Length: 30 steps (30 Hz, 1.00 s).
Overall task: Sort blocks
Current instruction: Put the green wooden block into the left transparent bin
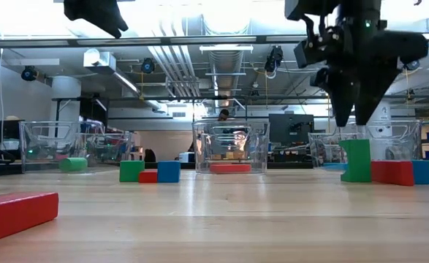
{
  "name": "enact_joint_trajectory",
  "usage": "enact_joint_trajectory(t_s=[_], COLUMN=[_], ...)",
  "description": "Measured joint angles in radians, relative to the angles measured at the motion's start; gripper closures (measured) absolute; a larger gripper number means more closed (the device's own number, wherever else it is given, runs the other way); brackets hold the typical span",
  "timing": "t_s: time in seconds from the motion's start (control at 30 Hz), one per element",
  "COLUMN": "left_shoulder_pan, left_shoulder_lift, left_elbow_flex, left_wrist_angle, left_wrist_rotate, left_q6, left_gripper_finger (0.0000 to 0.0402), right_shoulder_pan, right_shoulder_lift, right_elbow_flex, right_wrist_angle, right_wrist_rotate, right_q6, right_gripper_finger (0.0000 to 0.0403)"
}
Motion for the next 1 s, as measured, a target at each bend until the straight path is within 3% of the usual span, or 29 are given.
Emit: enact_joint_trajectory(t_s=[0.67, 1.0], left_shoulder_pan=[0.0, 0.0], left_shoulder_lift=[0.001, 0.001], left_elbow_flex=[0.0, 0.0], left_wrist_angle=[0.0, 0.0], left_wrist_rotate=[0.0, 0.0], left_q6=[0.0, 0.0], left_gripper_finger=[0.0247, 0.0247], right_shoulder_pan=[-0.02, -0.054], right_shoulder_lift=[0.005, 0.005], right_elbow_flex=[-0.126, -0.137], right_wrist_angle=[0.13, 0.157], right_wrist_rotate=[-0.052, -0.053], right_q6=[0.04, 0.042], right_gripper_finger=[0.0165, 0.0201])
